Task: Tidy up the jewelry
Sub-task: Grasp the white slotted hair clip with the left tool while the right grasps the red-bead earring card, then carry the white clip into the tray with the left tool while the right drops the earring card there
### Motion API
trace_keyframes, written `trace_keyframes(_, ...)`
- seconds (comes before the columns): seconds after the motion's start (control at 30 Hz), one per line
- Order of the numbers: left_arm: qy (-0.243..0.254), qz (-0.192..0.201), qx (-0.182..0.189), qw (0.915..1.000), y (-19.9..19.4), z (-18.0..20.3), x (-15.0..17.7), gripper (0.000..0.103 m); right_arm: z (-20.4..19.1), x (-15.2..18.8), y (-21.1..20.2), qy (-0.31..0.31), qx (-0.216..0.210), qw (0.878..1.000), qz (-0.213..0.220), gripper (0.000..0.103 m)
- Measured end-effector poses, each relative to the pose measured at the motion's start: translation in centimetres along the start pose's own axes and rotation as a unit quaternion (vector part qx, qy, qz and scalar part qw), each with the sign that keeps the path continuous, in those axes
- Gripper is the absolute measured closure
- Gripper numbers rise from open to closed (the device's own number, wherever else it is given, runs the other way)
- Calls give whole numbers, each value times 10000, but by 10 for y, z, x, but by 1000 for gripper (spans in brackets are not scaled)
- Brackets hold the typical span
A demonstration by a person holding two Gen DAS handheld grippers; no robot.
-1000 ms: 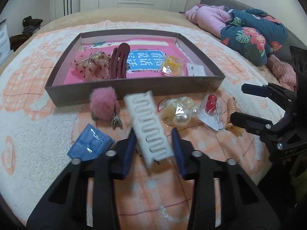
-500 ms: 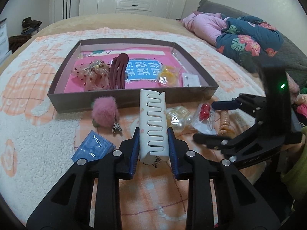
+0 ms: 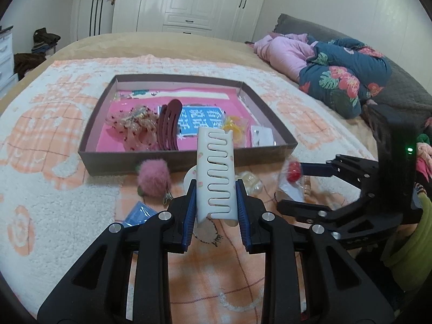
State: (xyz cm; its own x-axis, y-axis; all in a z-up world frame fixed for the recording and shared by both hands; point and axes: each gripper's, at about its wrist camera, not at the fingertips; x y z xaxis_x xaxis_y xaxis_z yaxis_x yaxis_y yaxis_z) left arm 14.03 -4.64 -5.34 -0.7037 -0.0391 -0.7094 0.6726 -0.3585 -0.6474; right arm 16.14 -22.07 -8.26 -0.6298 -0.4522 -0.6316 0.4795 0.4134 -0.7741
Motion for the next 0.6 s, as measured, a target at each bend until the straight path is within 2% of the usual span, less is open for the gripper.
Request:
trace_keyframes(0.23,-108,184,-42,9998,-9,-8,-8,83,-14,-9,-19,-33,-93,9995,304,26)
trace_keyframes(0.6,-310,422,-169,9985,-23,-27,-18,83,-32,-29,-24,-95,-171,9984,527,26)
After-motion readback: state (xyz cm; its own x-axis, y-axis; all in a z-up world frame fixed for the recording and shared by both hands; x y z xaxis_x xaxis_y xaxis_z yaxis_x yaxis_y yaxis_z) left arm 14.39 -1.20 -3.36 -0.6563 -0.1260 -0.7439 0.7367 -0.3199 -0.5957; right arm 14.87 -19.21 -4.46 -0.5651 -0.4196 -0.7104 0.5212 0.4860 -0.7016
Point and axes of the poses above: each gripper's, at about its wrist camera, not at the fingertips, and y roughly the way its jaws point, z to its right, x to its underside, and after that the axes turned 5 degrees about -y, right-handed
